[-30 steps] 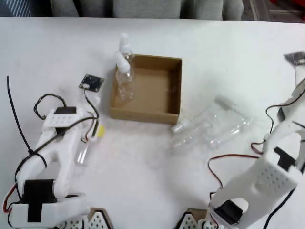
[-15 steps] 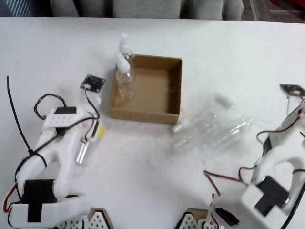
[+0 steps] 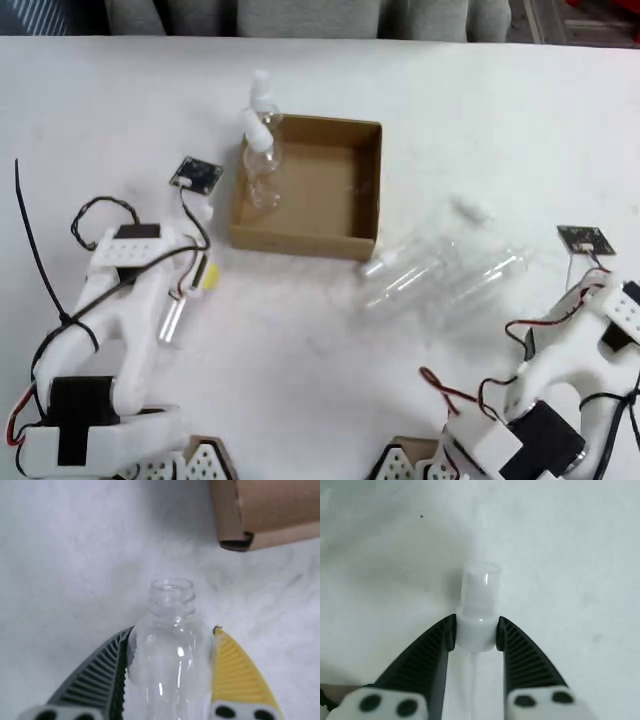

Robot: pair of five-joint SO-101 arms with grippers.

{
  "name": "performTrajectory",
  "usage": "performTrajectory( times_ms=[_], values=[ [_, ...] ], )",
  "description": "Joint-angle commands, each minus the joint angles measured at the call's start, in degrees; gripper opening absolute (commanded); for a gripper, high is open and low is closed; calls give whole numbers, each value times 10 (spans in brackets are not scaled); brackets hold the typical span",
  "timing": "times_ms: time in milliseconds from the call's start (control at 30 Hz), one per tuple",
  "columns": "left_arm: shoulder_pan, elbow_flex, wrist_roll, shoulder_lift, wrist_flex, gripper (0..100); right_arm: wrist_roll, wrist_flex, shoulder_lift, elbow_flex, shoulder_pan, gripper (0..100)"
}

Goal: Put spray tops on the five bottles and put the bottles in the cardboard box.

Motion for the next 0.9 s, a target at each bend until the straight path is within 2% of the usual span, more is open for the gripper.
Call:
performTrajectory(
  times_ms=[0, 67, 267, 533, 733, 867],
  values=[
    [1, -3, -5, -1, -11, 34, -1, -30, 9, -2, 6, 127],
    [1, -3, -6, -1, -11, 34, 0, -36, 19, -3, 1, 175],
    [1, -3, -6, -1, -11, 34, 0, -30, 22, -23, -18, 181],
    [1, -3, -6, -1, -11, 34, 0, 73, 15, -85, 1, 176],
    [2, -3, -6, -1, -11, 34, 30, 51, -109, 4, 22, 176],
    [2, -3, -7, -1, -11, 34, 39, -3, -191, 82, 20, 176]
  ],
)
